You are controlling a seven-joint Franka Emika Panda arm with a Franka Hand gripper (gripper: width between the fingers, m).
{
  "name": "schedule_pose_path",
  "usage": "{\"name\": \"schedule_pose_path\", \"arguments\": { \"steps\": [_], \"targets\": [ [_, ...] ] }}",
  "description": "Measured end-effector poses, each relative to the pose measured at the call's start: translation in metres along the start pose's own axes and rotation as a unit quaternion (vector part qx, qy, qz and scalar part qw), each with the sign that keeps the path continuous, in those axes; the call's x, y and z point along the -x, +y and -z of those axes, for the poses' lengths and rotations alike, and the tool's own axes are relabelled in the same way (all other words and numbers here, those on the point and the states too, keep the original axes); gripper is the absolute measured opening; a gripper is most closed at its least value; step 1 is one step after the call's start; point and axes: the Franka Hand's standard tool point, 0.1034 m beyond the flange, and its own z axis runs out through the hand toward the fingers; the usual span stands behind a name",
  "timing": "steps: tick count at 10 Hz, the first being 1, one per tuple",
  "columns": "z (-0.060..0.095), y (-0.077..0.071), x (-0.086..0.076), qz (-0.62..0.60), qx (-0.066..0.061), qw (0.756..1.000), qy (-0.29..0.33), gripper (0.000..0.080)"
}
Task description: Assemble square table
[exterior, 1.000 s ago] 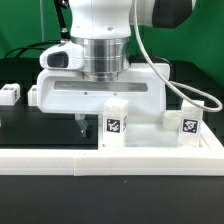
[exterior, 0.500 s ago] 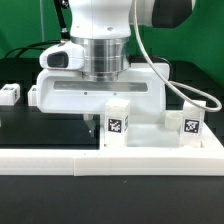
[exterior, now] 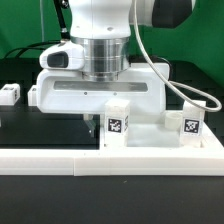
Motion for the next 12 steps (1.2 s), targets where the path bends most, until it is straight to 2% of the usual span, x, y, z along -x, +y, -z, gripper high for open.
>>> {"name": "schedule_pose_path", "arguments": {
  "steps": [1, 3, 4, 5, 8, 9, 10, 11, 12],
  "targets": [
    [0.000, 0.001, 0.000, 0.016, 0.000, 1.000, 0.000, 0.0067],
    [0.001, 0.022, -0.002, 0.093, -0.002, 0.996, 0.004, 0.0064],
    [0.001, 0.034, -0.007, 0.197, 0.008, 0.980, 0.032, 0.0063],
    [0.001, 0.033, -0.007, 0.206, 0.006, 0.978, 0.033, 0.0063],
    [0.001, 0.038, -0.008, 0.307, 0.017, 0.951, 0.029, 0.0063],
    [0.001, 0.037, -0.009, 0.324, 0.020, 0.946, 0.028, 0.0063],
    [0.002, 0.024, -0.012, 0.379, 0.028, 0.925, 0.026, 0.0064],
    [0.005, 0.011, -0.021, 0.455, 0.043, 0.888, 0.041, 0.0064],
    [0.007, 0.006, -0.025, 0.499, 0.056, 0.863, 0.055, 0.0068]
  ]
}}
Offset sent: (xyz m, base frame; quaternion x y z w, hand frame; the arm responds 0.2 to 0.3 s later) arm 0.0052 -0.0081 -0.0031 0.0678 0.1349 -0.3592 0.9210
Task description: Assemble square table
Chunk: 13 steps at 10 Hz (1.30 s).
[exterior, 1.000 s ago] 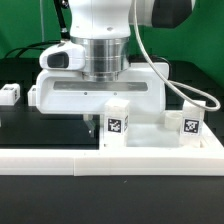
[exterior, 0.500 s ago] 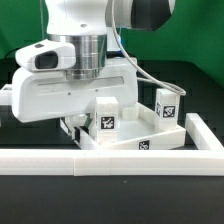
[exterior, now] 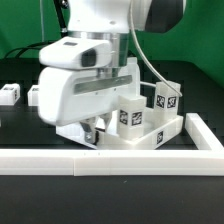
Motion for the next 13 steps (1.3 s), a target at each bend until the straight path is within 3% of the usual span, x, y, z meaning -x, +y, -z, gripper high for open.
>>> {"name": "schedule_pose_path", "arguments": {
  "steps": [1, 4, 6, 9, 13],
  "targets": [
    [-0.001, 0.001, 0.005, -0.003, -0.004, 1.000, -0.003, 0.0071],
    [-0.001, 0.004, 0.009, 0.080, 0.000, 0.997, -0.010, 0.0071],
    [0.001, 0.002, -0.004, 0.174, 0.007, 0.985, -0.016, 0.0073],
    [0.008, -0.002, -0.034, 0.352, 0.016, 0.936, -0.022, 0.0072],
    [0.007, 0.001, -0.029, 0.453, 0.017, 0.891, -0.036, 0.0070]
  ]
}}
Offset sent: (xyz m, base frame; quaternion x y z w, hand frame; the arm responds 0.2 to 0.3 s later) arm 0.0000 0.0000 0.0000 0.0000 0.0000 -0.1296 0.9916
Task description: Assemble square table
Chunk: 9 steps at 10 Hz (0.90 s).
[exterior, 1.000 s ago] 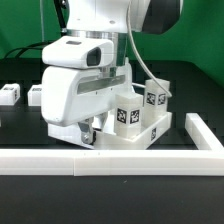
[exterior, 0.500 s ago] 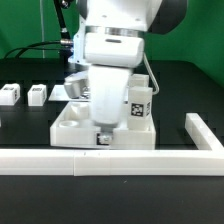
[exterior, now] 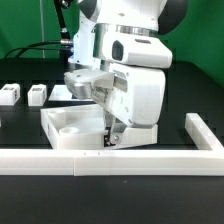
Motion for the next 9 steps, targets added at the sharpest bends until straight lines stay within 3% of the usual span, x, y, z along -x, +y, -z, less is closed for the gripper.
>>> {"name": "schedule_pose_path", "arguments": {
  "steps": [1, 2, 5, 9],
  "targets": [
    [0.000, 0.000, -0.001, 0.019, 0.000, 1.000, -0.002, 0.0069],
    [-0.001, -0.002, -0.006, 0.104, -0.009, 0.995, -0.002, 0.0069],
    [-0.002, -0.014, -0.031, 0.259, -0.086, 0.961, 0.042, 0.0071],
    [-0.008, -0.030, -0.023, 0.343, -0.102, 0.932, 0.050, 0.0071]
  ]
}}
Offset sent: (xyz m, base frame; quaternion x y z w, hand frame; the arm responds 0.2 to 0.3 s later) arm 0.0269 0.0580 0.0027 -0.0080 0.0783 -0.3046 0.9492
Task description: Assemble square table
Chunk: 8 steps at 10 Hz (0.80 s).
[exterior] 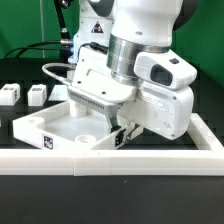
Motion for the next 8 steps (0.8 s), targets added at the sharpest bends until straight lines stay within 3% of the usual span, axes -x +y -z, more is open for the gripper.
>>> {"name": "schedule_pose_path", "arguments": {
  "steps": [3, 4, 6, 7, 8],
  "targets": [
    [-0.001, -0.003, 0.001, 0.005, -0.003, 1.000, 0.001, 0.0070],
    [0.001, 0.005, -0.005, 0.012, 0.000, 1.000, 0.004, 0.0070],
    [0.009, 0.043, -0.031, 0.047, -0.005, 0.999, 0.021, 0.0070],
    [0.014, 0.061, -0.043, 0.060, -0.018, 0.997, 0.040, 0.0070],
    [0.018, 0.073, -0.049, 0.067, -0.013, 0.997, 0.045, 0.0070]
  ]
}}
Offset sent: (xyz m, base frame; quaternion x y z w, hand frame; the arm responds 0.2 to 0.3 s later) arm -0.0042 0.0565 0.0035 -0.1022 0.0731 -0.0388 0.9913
